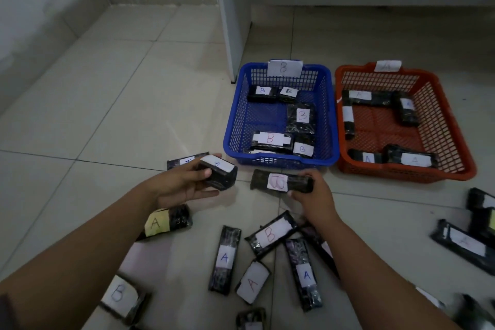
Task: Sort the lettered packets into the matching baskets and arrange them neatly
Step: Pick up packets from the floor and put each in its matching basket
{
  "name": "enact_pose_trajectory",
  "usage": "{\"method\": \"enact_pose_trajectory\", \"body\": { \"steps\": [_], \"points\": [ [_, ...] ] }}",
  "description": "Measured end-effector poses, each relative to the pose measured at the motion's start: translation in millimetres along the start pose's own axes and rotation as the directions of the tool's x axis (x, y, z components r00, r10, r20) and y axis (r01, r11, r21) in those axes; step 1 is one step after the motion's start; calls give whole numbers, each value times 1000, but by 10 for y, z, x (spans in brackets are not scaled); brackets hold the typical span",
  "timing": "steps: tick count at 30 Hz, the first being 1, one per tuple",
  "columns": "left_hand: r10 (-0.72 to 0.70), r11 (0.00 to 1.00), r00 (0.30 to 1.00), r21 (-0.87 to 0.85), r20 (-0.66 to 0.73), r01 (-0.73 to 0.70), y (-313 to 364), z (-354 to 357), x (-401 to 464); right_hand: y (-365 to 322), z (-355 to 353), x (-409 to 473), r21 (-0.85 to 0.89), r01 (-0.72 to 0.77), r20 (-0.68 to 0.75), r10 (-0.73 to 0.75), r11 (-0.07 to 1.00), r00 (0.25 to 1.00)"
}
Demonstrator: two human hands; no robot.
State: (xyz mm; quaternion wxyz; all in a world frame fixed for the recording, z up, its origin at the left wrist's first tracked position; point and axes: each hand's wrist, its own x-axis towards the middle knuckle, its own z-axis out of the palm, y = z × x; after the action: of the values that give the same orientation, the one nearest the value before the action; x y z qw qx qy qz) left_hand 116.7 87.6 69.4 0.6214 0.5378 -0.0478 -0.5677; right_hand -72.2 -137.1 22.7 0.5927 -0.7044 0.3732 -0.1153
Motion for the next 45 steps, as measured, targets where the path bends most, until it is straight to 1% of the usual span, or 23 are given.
{"method": "enact_pose_trajectory", "body": {
  "steps": [2, 4, 8, 10, 12, 15, 18, 20, 21, 23, 25, 27, 29, 30, 32, 36, 38, 39, 41, 42, 43, 45],
  "points": [
    [38, 998, 999, -51, 5, -38, 89, 97, 43, -135, -95, -18, 67, 7, 52, -10, 998, 999],
    [92, 990, 995, -101, -25, -94, 192, 209, 131, -255, -210, -17, 135, 5, 88, -17, 991, 996],
    [194, 976, 978, -81, -79, -201, 381, 423, 367, -467, -508, 89, 333, -47, 90, 18, 942, 996],
    [230, 965, 970, -112, -78, -237, 465, 513, 470, -557, -629, 169, 413, -48, 54, 28, 910, 998],
    [232, 952, 968, -184, -96, -246, 530, 594, 556, -630, -702, 258, 462, -29, -10, 37, 887, 999],
    [220, 931, 967, -268, -126, -247, 604, 648, 689, -750, -719, 404, 568, -5, -89, 68, 823, 994],
    [234, 912, 958, -302, -168, -276, 685, 694, 847, -881, -643, 579, 606, 15, -144, 92, 795, 985],
    [216, 929, 952, -255, -216, -268, 720, 708, 967, -906, -559, 747, 590, 3, -173, 123, 807, 977],
    [208, 941, 955, -224, -211, -254, 729, 751, 992, -922, -551, 784, 585, -4, -180, 135, 811, 974],
    [174, 963, 975, -181, -136, -197, 737, 753, 1095, -922, -475, 940, 570, -41, -162, 162, 820, 973],
    [144, 989, 989, -30, -40, -145, 753, 725, 1205, -906, -410, 1115, 547, -69, -135, 169, 834, 976],
    [111, 979, 994, 175, -7, -108, 766, 711, 1303, -916, -351, 1250, 490, -92, -115, 169, 867, 979],
    [79, 945, 996, 320, -51, -59, 763, 681, 1400, -919, -321, 1378, 352, -89, -128, 142, 932, 981],
    [71, 934, 994, 357, -80, -38, 751, 662, 1442, -932, -310, 1431, 288, -75, -129, 117, 955, 985],
    [96, 906, 989, 421, -111, -41, 720, 600, 1528, -956, -287, 1526, 207, -60, -95, 81, 976, 992],
    [184, 813, 978, 575, -97, -95, 731, 484, 1606, -953, -231, 1662, 119, -55, -7, 56, 991, 998],
    [209, 721, 975, 686, -76, -101, 761, 432, 1603, -918, -192, 1695, 69, -34, 14, 33, 997, 999],
    [207, 644, 977, 759, -55, -93, 774, 413, 1603, -899, -168, 1700, 63, -27, 22, 26, 998, 999],
    [178, 435, 984, 898, -8, -71, 796, 419, 1619, -852, -117, 1704, 54, -30, 50, 27, 998, 998],
    [169, 342, 986, 938, 3, -61, 809, 439, 1634, -833, -95, 1702, 32, -37, 62, 35, 999, 997],
    [155, 278, 988, 959, 11, -54, 817, 454, 1650, -810, -78, 1704, -5, -45, 74, 46, 999, 996],
    [99, 195, 995, 979, 33, -52, 820, 479, 1671, -759, -61, 1722, -95, -53, 116, 64, 994, 991]
  ]
}}
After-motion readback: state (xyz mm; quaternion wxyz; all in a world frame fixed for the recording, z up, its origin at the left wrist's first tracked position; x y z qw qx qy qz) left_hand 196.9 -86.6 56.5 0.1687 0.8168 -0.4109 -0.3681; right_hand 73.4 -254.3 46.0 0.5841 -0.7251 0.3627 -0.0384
